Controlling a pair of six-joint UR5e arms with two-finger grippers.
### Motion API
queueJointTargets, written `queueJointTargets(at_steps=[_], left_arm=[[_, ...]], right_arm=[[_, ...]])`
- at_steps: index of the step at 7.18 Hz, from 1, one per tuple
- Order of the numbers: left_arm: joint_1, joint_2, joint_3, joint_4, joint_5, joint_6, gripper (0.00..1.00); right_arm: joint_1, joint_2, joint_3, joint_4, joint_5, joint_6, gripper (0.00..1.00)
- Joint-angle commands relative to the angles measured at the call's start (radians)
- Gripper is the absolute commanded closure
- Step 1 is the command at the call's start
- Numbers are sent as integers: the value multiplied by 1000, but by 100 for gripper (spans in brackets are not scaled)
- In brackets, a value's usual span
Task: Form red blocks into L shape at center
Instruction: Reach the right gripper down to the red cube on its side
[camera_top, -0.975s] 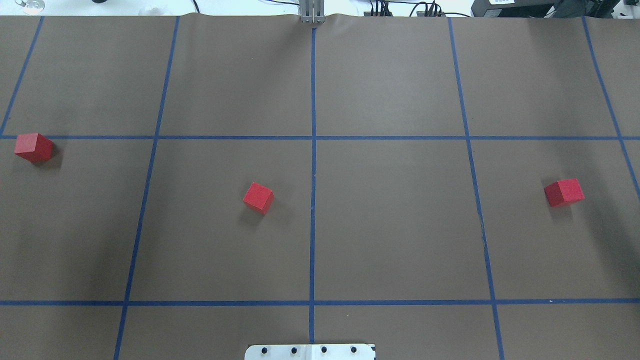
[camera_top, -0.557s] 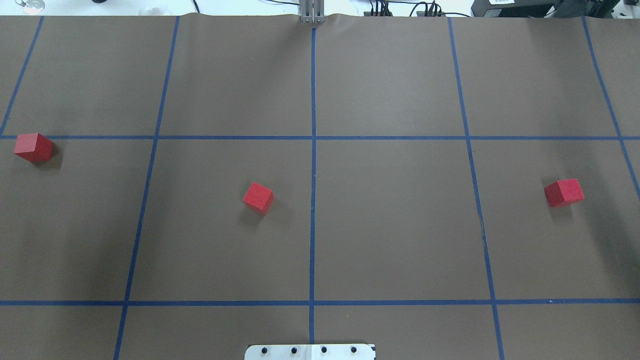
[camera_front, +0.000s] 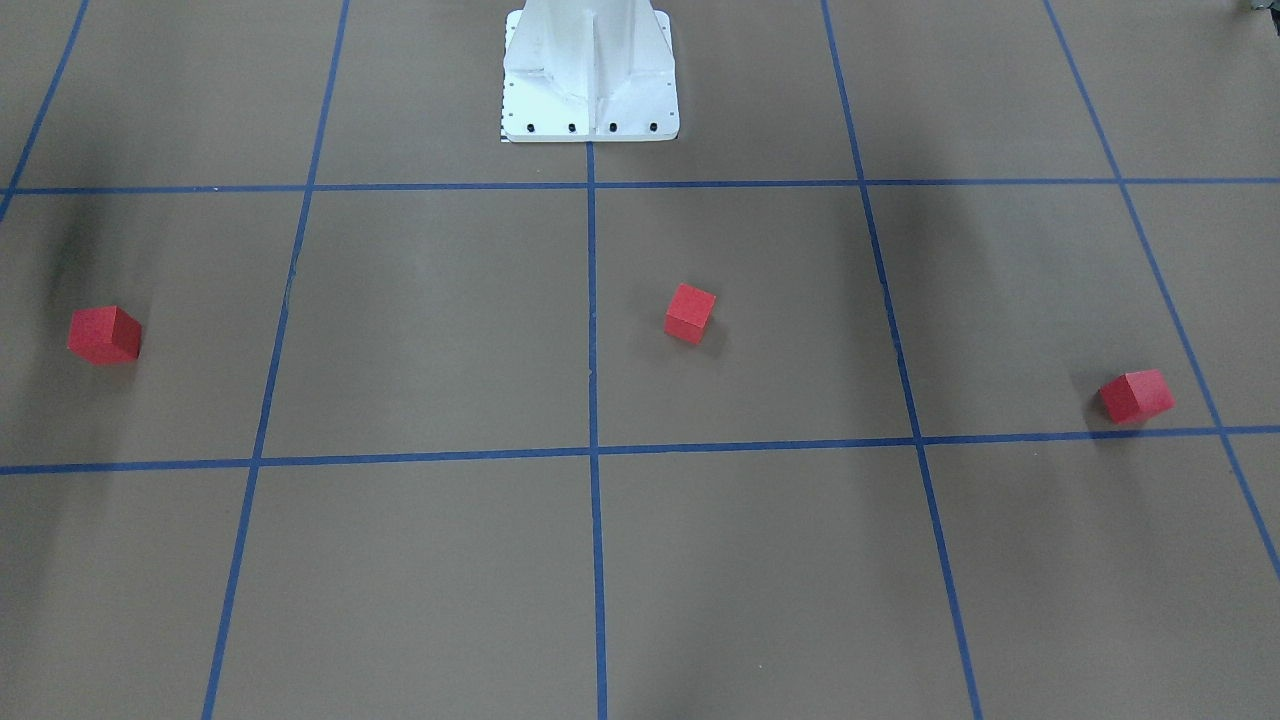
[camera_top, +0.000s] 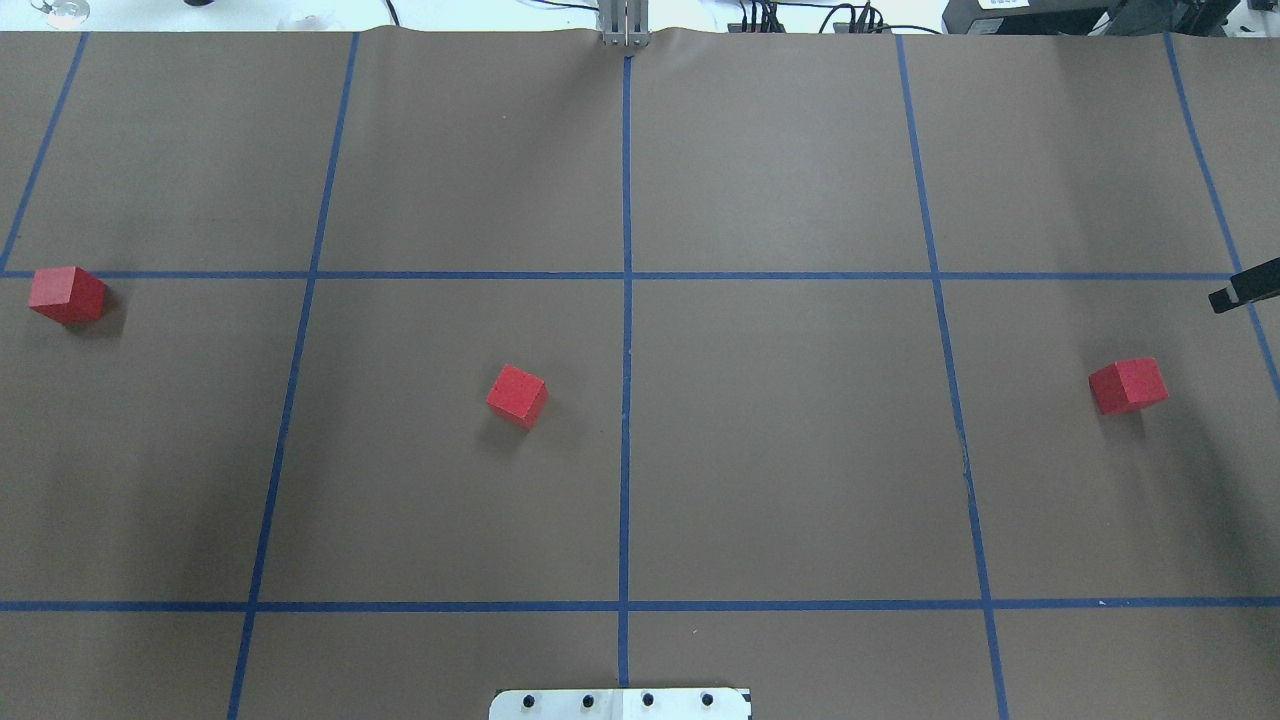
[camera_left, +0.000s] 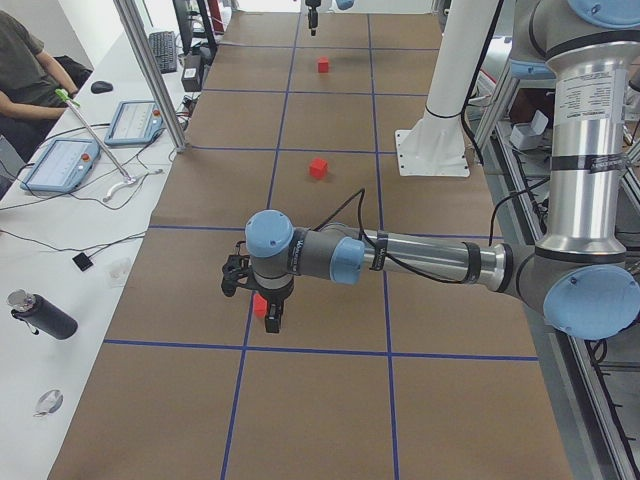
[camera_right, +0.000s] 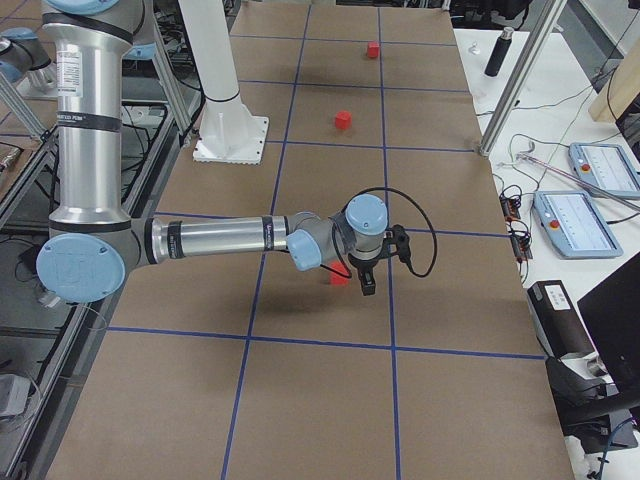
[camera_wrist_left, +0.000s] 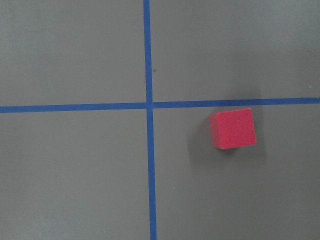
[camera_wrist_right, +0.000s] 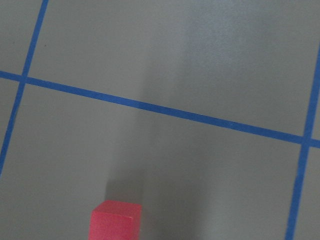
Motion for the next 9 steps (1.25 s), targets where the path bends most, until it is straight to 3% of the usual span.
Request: queueJointTargets(at_steps=[1, 5, 9], left_arm=[[0, 0, -2, 0, 0, 0, 0], [2, 0, -2, 0, 2, 0, 0], [2, 0, -2, -2, 2, 0, 0]], right_arm=[[-98, -4, 1, 27, -60, 128, 1], [-233, -2, -5, 27, -123, 212, 1], [-267, -16, -14, 27, -194, 203, 3]])
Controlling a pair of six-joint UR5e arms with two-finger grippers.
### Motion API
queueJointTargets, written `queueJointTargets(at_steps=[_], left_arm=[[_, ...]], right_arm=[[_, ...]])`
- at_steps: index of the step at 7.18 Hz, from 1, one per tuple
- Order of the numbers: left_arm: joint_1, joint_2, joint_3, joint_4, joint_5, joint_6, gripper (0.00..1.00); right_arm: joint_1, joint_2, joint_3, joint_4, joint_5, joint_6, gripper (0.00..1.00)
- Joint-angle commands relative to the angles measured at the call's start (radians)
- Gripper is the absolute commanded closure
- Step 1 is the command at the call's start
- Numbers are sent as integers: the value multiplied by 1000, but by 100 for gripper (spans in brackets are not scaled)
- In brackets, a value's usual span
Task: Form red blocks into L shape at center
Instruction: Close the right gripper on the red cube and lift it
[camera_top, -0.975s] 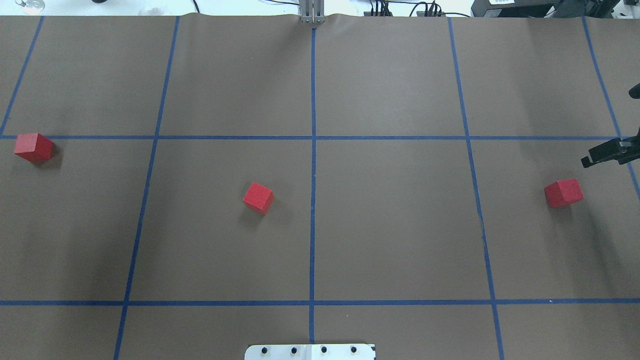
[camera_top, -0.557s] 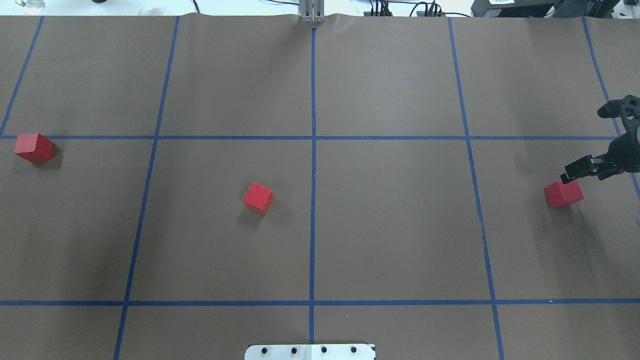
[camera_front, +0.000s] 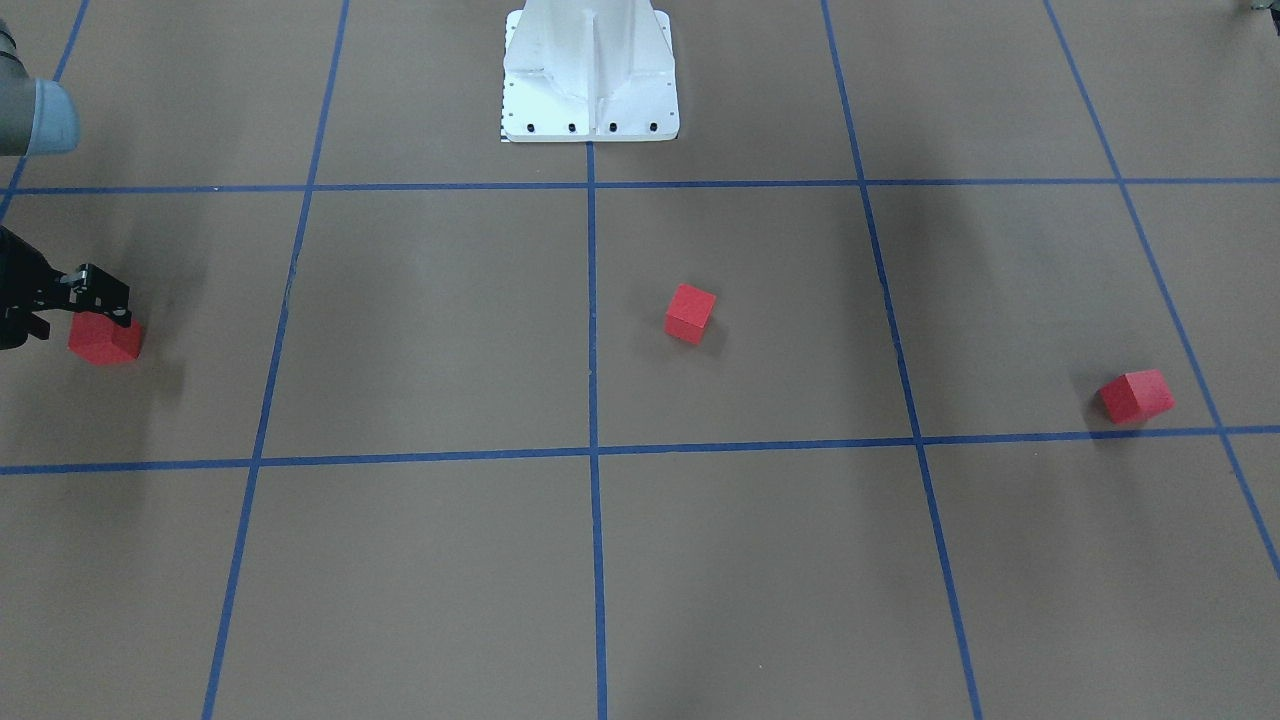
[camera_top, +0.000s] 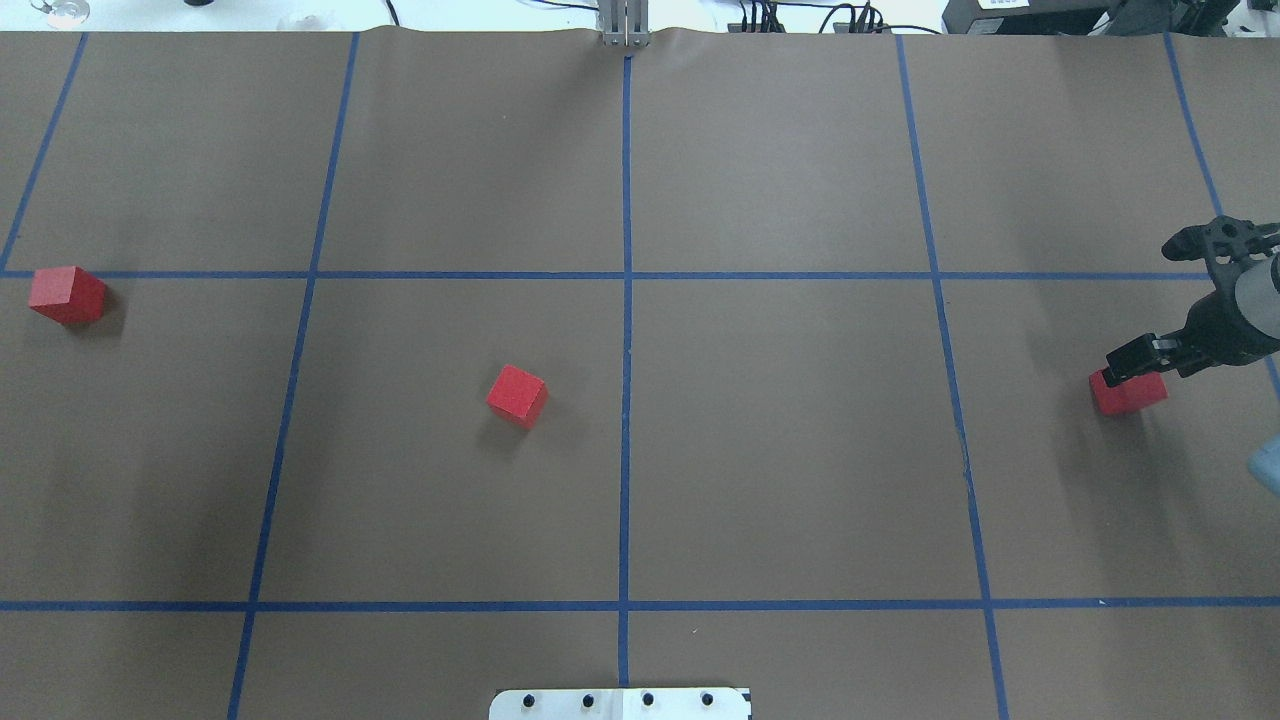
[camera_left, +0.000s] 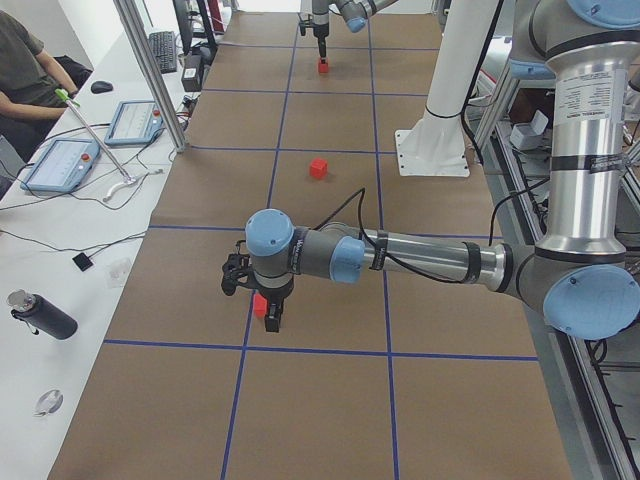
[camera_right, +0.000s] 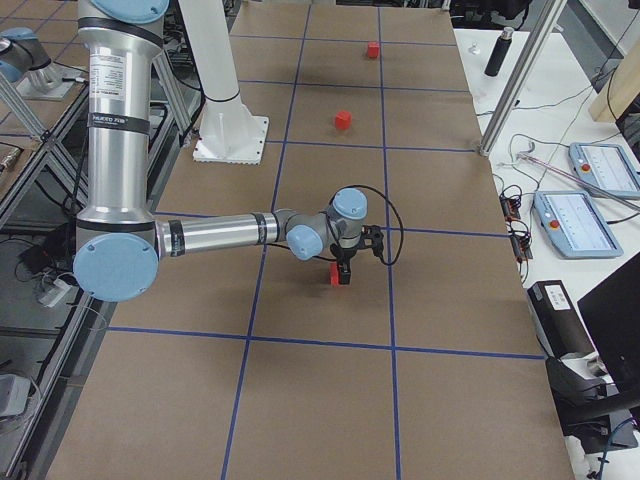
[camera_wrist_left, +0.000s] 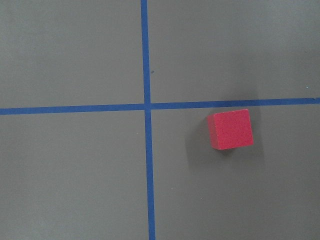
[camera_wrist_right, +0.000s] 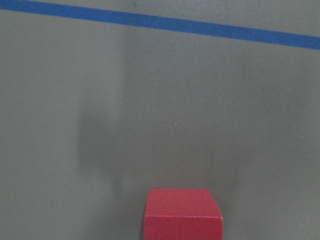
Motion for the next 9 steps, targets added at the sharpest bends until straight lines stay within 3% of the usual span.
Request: queueJointTargets(at_steps=[1, 2, 3, 5, 7, 9], left_arm=[[0, 0, 0, -3, 0, 0, 0], [0, 0, 0, -6, 0, -2, 0], [0, 0, 0, -7, 0, -2, 0], [0, 0, 0, -7, 0, -2, 0], [0, 0, -6, -7, 0, -2, 0], [0, 0, -8, -7, -1, 0, 0]], right_arm=[[-19, 4, -22, 2, -12, -2, 9], [-22, 5, -28, 2, -10, 1, 40], [-22, 7, -32, 2, -10, 5, 98], [-22, 15, 6, -5, 6, 4, 100], [-22, 60, 115, -70, 25, 47, 100], [-123, 245, 123, -87, 14, 375, 100]])
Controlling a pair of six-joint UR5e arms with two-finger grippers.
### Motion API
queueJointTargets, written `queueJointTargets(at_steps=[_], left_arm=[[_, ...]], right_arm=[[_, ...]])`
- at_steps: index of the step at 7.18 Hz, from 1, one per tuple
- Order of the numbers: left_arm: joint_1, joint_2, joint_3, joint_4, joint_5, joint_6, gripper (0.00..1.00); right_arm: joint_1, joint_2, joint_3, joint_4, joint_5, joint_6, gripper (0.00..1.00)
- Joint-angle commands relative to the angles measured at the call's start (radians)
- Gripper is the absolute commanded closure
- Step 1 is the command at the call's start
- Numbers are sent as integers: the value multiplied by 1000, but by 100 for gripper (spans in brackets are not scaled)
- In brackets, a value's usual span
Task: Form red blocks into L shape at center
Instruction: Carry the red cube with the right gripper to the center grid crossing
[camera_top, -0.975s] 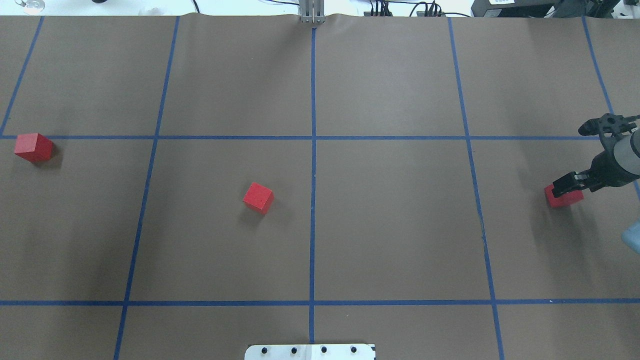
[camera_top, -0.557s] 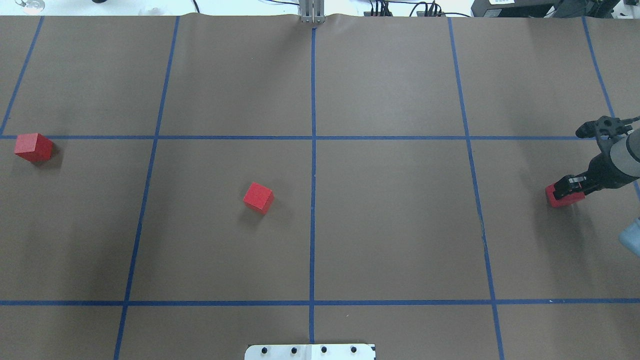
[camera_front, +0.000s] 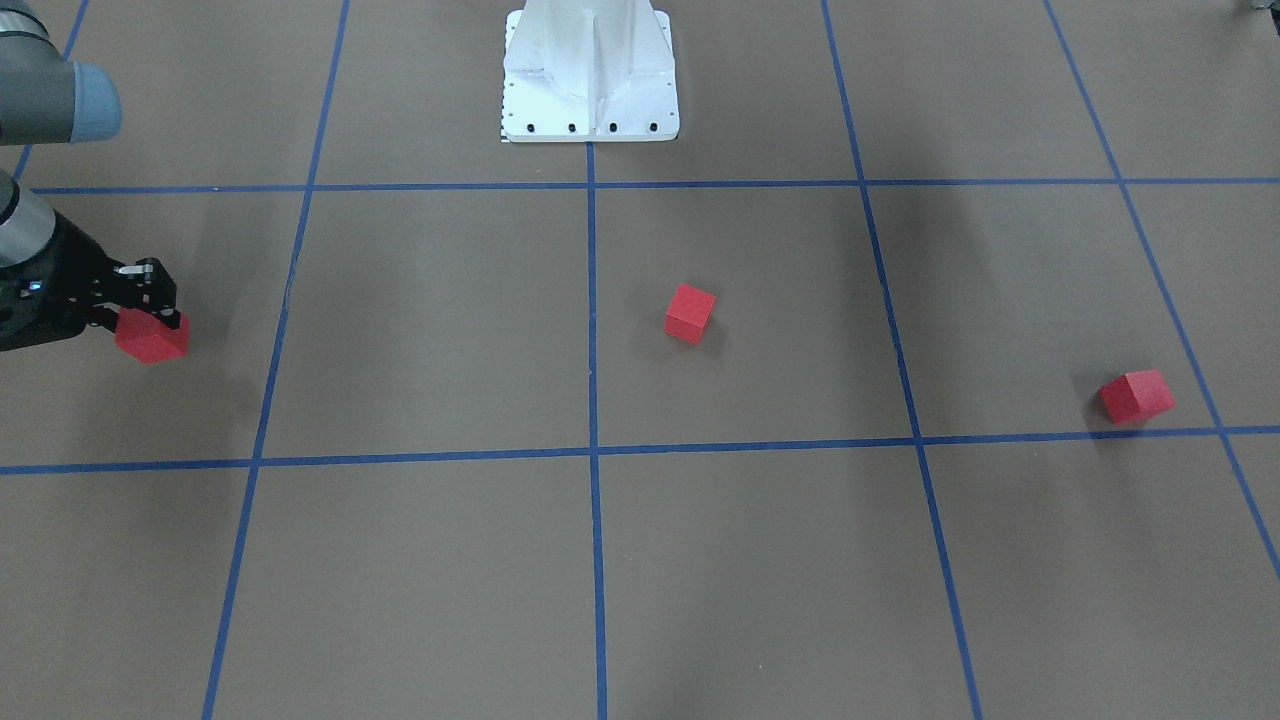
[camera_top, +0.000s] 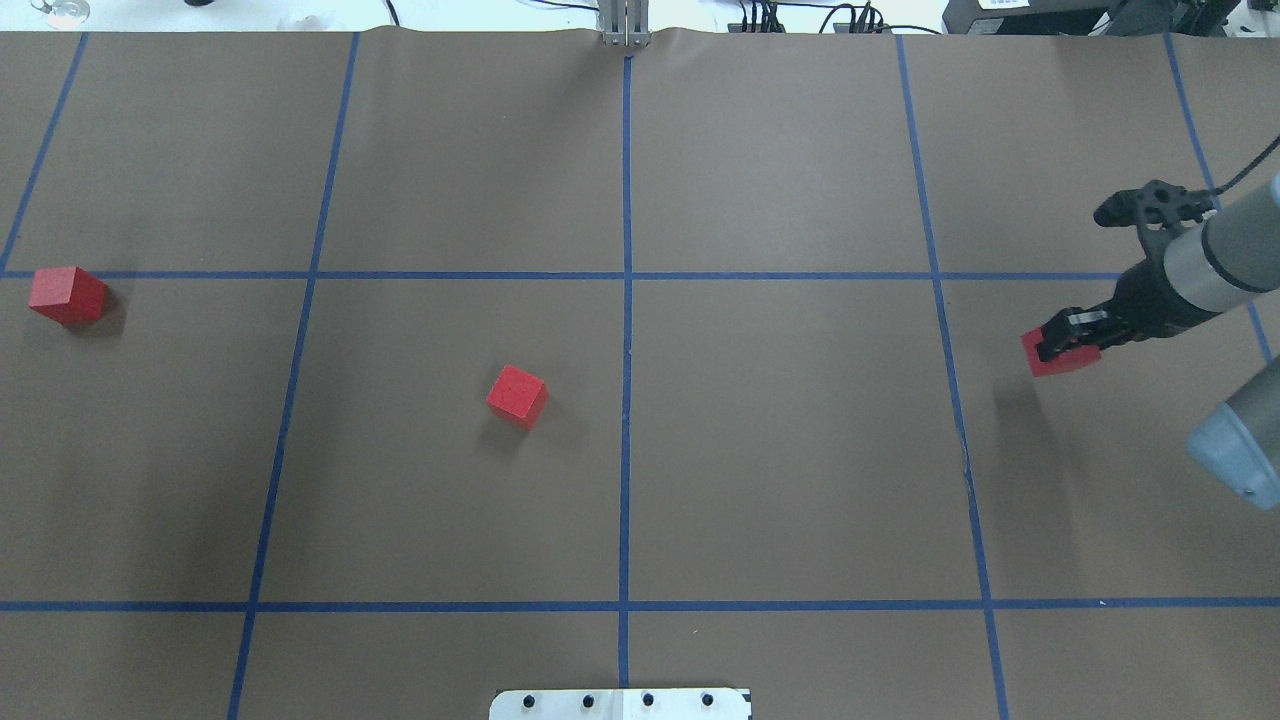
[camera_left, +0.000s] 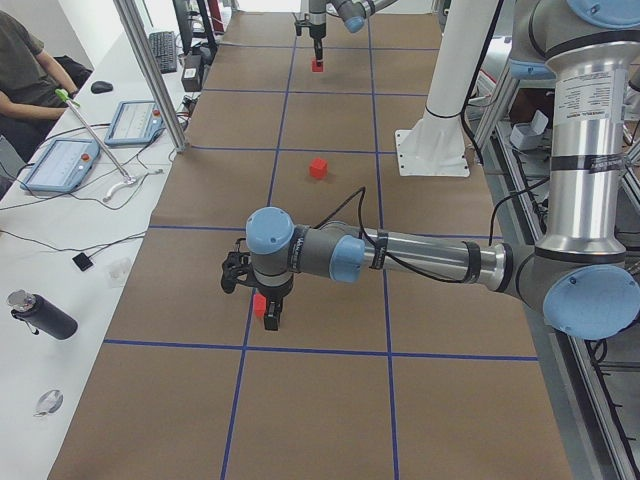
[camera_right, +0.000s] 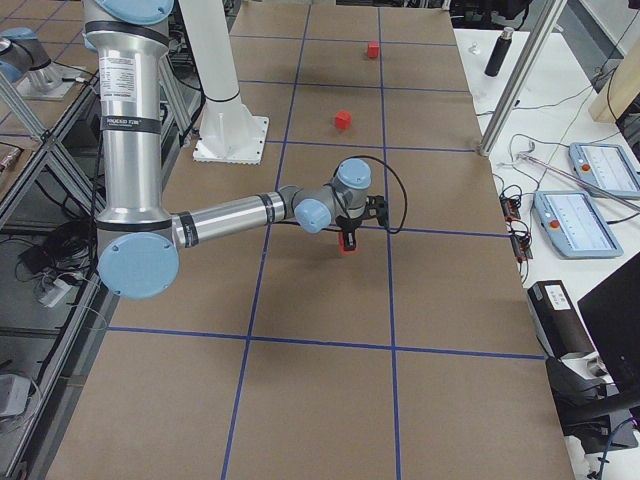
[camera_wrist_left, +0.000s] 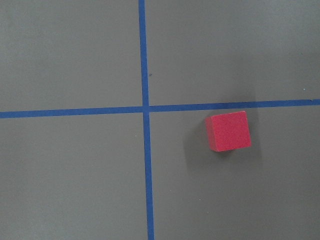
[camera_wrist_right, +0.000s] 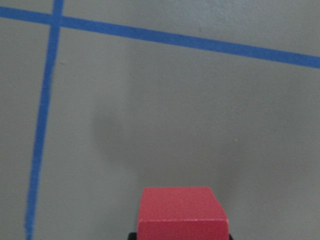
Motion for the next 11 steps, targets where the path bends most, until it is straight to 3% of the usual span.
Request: queueJointTargets(at_steps=[1, 2, 4, 6, 9, 11], left_arm=[[0, 0, -1, -12, 0, 3, 0], [0, 0, 9, -17, 0, 1, 0], [0, -1, 11, -17, -1, 1, 0], [0, -1, 11, -17, 0, 3, 0], [0, -1, 3, -18, -1, 0, 0], [0, -1, 3, -17, -1, 0, 0]], right_arm=[[-173, 227, 6, -16, -43, 391, 100], [-259, 323, 5, -48, -136, 503, 100], [-354, 591, -32, -332, -241, 528, 100], [-422, 699, -156, -339, -322, 543, 100], [-444, 721, -219, -317, -347, 551, 100], [-442, 759, -325, -228, -355, 556, 100]])
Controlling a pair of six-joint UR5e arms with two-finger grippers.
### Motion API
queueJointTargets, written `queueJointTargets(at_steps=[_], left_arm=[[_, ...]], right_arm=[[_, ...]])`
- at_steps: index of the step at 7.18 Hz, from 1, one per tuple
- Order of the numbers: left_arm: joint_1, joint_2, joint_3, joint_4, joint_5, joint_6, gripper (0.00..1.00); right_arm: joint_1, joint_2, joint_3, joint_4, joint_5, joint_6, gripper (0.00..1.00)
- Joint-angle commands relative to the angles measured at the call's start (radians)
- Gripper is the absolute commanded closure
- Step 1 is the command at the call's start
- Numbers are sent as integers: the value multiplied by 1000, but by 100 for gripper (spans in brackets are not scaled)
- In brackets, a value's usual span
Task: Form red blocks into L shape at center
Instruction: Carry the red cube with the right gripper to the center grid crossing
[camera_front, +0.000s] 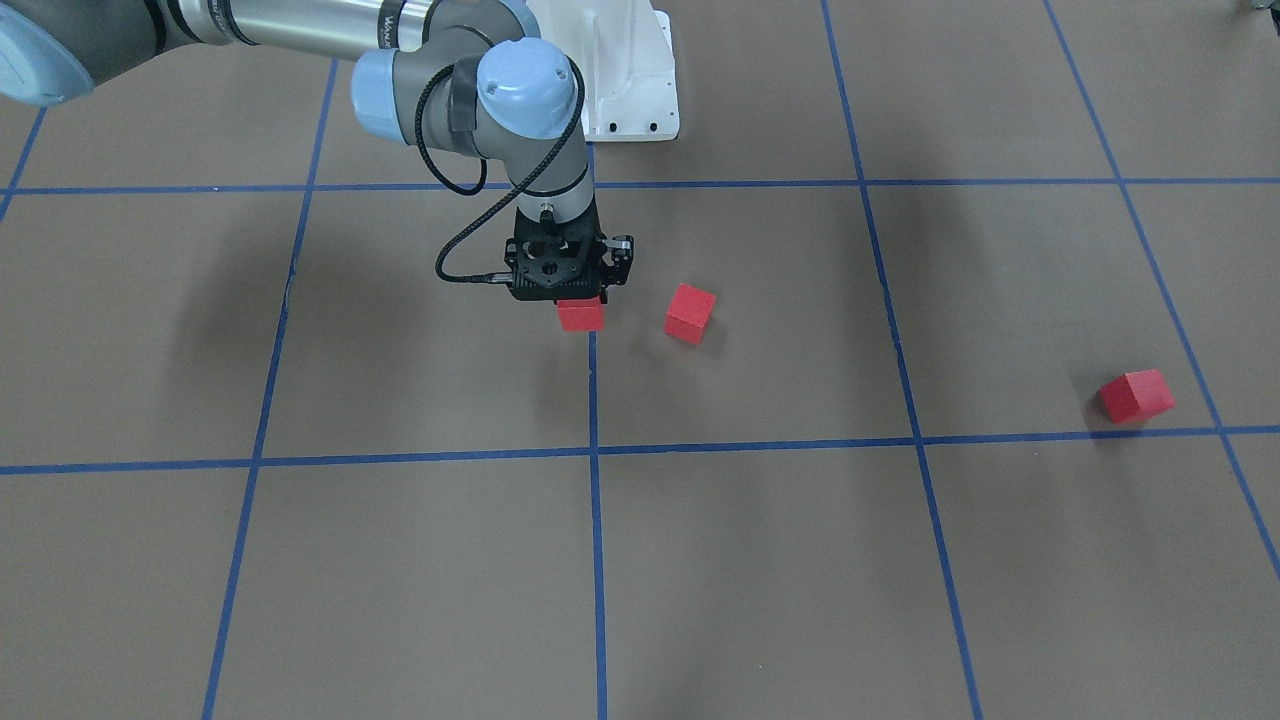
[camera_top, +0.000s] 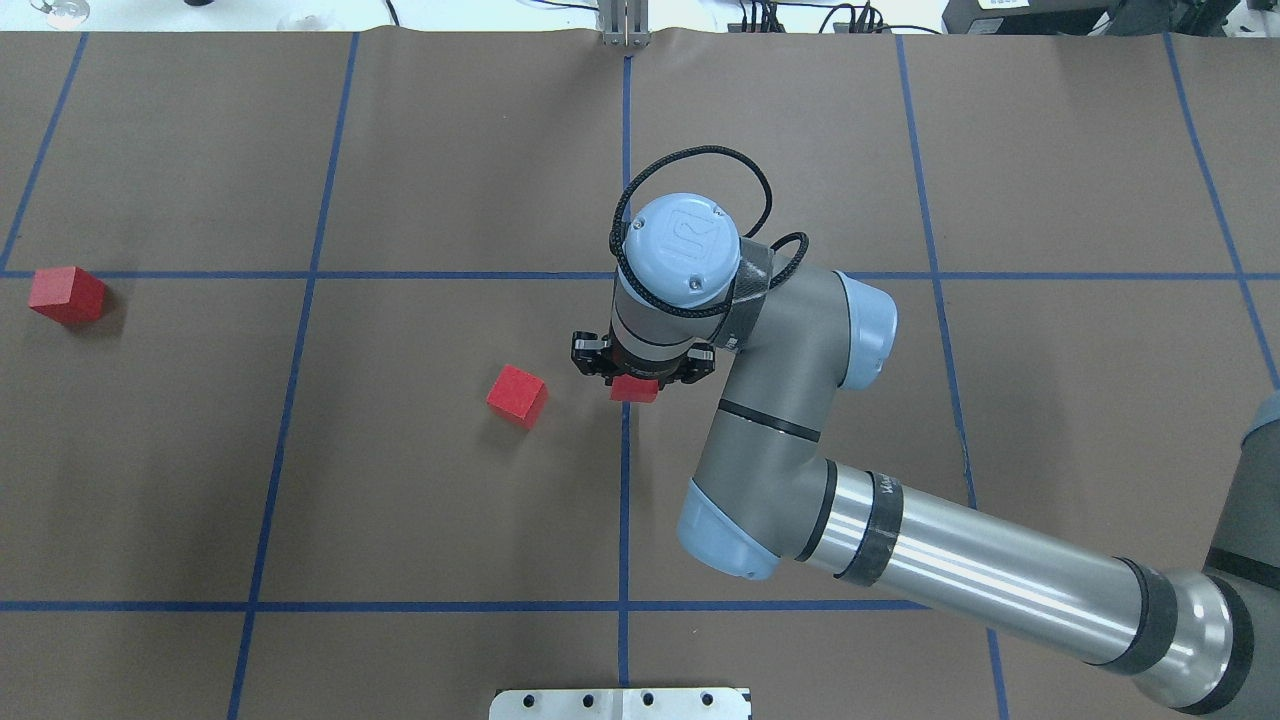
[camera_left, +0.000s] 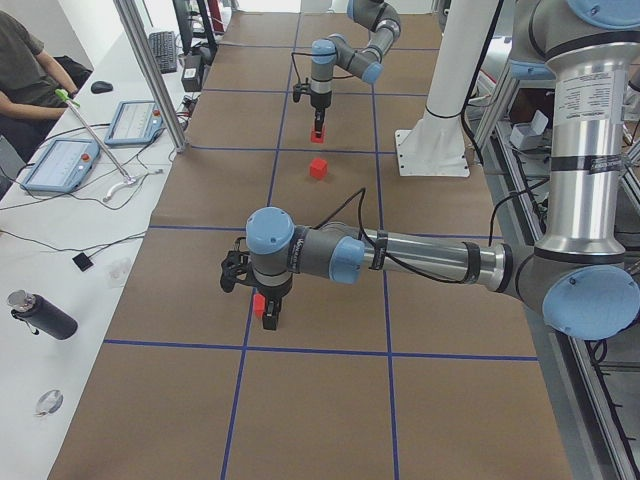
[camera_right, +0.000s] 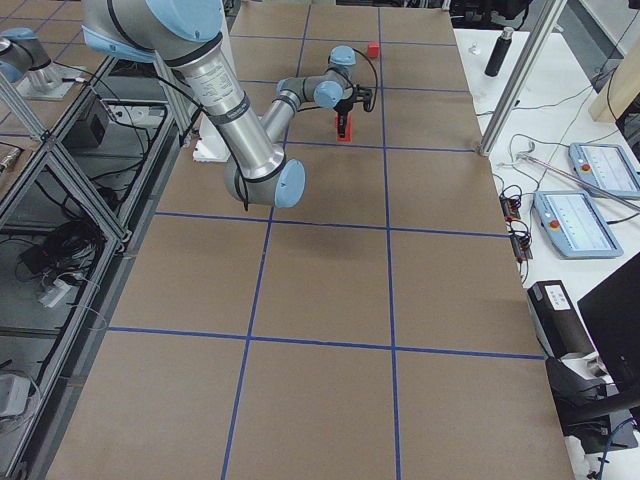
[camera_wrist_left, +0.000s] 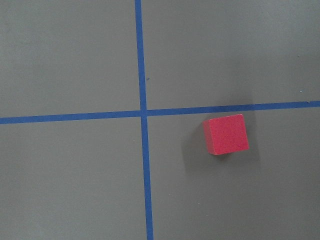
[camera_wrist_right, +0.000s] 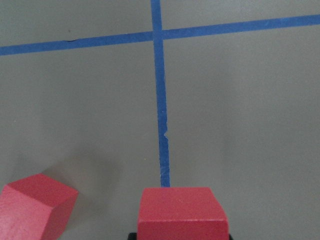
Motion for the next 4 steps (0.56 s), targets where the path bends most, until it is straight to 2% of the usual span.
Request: queueJointTargets(at_steps=[1, 4], left_arm=[[0, 2, -3, 1, -1, 0, 0], [0, 0, -1, 0, 1, 0, 0]], right_arm=[[0, 26, -59, 41, -9, 1, 100], [-1, 45, -105, 39, -9, -9, 100]])
